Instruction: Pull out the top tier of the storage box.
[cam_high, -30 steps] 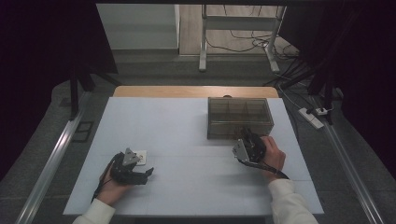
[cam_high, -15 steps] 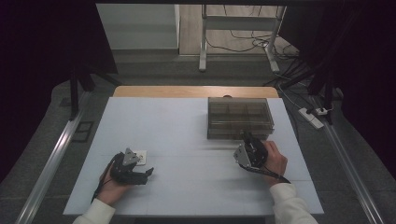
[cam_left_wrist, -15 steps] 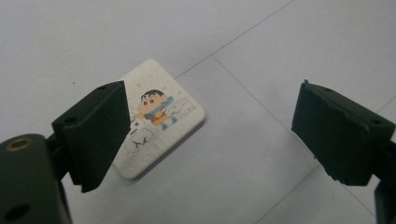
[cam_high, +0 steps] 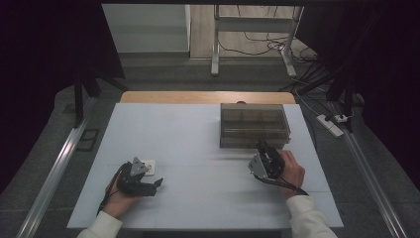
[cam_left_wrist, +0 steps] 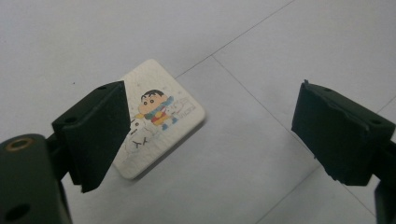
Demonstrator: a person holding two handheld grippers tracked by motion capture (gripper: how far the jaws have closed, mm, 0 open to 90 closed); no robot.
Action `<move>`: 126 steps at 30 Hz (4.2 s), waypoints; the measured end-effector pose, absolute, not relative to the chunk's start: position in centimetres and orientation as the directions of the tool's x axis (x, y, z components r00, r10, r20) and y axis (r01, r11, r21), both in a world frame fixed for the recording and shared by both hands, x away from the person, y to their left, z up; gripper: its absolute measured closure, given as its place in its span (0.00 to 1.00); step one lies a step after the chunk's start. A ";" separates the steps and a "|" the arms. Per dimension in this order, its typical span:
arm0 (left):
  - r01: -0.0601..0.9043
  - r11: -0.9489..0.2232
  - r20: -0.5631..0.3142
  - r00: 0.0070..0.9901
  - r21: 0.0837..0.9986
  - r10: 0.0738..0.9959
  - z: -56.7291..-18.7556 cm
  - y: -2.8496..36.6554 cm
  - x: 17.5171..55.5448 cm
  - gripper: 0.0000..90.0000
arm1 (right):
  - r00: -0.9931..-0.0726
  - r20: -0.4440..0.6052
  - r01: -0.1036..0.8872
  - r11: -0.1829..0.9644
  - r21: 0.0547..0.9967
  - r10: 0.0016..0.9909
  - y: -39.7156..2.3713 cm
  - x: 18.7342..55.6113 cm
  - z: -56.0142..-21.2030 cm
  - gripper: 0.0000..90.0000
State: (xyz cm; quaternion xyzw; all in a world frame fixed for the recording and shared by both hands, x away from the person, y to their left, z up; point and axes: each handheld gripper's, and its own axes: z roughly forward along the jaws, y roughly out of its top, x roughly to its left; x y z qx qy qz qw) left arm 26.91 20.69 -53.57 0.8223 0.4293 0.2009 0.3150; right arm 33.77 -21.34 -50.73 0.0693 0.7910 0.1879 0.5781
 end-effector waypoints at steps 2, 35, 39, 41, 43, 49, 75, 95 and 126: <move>0.579 -0.432 0.060 0.550 0.691 0.833 -53.6 20.7 26.9 0.13 | -0.332 -0.879 -0.107 0.912 0.396 0.343 -21.4 33.8 -50.5 0.81; 0.535 -0.439 0.055 0.588 0.722 0.807 -53.3 20.1 26.7 0.13 | -0.722 -0.325 0.159 0.604 0.781 0.610 -23.4 33.8 -46.4 0.44; 0.535 -0.440 0.054 0.589 0.722 0.806 -53.4 20.0 26.8 0.13 | -0.728 -0.298 0.178 0.590 0.788 0.617 -23.9 34.0 -46.2 0.44; 0.535 -0.440 0.055 0.589 0.721 0.806 -53.4 20.1 26.8 0.13 | -0.730 -0.289 0.184 0.584 0.791 0.620 -24.0 34.1 -46.1 0.44; 0.535 -0.439 0.056 0.587 0.722 0.808 -53.4 20.1 26.8 0.13 | -0.733 -0.278 0.193 0.581 0.791 0.621 -24.2 34.2 -46.0 0.44; 0.535 -0.438 0.055 0.587 0.723 0.808 -53.4 20.1 26.8 0.13 | -0.754 -0.254 0.208 0.587 0.783 0.606 -24.2 34.6 -45.5 0.42; 0.532 -0.439 0.056 0.589 0.723 0.806 -53.3 20.0 26.6 0.13 | -0.814 -0.238 0.222 0.663 0.715 0.530 -22.6 37.4 -42.9 0.40; 0.533 -0.444 0.062 0.588 0.720 0.807 -53.3 20.1 26.6 0.13 | -0.836 -0.228 0.240 0.707 0.665 0.499 -20.9 40.1 -43.5 0.41; 0.533 -0.451 0.076 0.583 0.716 0.809 -53.3 20.1 26.5 0.13 | -0.843 -0.292 0.213 0.780 0.588 0.451 -19.7 40.8 -44.4 0.65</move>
